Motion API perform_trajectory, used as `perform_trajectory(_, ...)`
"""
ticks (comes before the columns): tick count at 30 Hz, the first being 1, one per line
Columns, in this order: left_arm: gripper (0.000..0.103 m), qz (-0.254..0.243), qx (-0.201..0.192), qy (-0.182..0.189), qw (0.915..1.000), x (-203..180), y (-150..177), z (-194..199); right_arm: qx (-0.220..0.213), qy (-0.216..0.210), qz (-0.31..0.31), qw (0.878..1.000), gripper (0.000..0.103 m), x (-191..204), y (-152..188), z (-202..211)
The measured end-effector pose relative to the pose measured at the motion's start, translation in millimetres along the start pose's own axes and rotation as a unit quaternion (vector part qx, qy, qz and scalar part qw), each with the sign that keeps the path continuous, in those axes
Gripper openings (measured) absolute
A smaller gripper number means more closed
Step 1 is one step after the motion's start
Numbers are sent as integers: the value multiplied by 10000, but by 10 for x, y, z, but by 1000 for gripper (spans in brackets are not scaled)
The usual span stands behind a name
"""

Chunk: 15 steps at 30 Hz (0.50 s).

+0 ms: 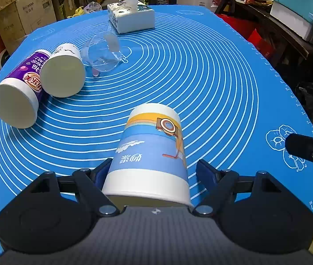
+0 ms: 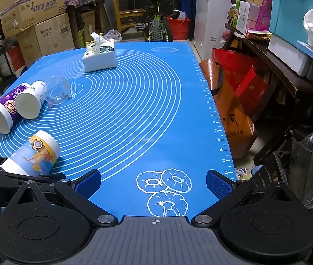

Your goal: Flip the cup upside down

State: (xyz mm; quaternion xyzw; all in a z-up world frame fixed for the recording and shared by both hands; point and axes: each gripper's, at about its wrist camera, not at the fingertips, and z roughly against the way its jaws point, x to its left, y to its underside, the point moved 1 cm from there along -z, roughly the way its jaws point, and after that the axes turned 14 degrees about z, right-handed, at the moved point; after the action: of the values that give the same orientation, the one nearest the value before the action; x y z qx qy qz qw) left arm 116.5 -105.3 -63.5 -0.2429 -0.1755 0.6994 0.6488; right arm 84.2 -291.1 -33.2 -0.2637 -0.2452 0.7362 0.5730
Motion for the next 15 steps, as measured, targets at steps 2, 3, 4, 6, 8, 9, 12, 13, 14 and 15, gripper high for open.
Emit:
perform_trajectory(2,81,19,1,6,10000,4,1,3,1,5,-3,10000,101,-15,-2,-3)
perform_trajectory(3,81,24,10,10,10000,6,0,4,0,7,-3,10000,101,-12,-5,-2)
perform_trajectory(4,81,31,13,12,10000,6,1,6,0,8,-4,10000,101,-12,-5,-1)
perform_trajectory(6,81,38,5,3,10000,10,-3,8,-1,6,-8,10000,101,-16,-5,3)
perform_trajectory(8,85,50,1,7,10000,17,-9,15,-3,6,-3,10000,101,-17,-5,4)
perform_trajectory(9,87,66,-7,24,10000,25,-13,21,-6,7,-3,10000,101,-17,-5,5)
perform_trajectory(12,88,128,-68,46,9999,52,-27,58,-35,-15,-19,10000,101,-22,-4,22)
perform_trajectory(13,88,145,-82,58,9998,59,-37,72,-38,-27,-27,10000,101,-25,-6,20)
perform_trajectory(14,88,171,-104,74,9998,69,-47,96,-45,-40,-31,10000,101,-20,-9,32)
perform_trajectory(15,89,196,-124,97,9997,78,-66,114,-68,-55,-30,10000,101,-13,-17,37)
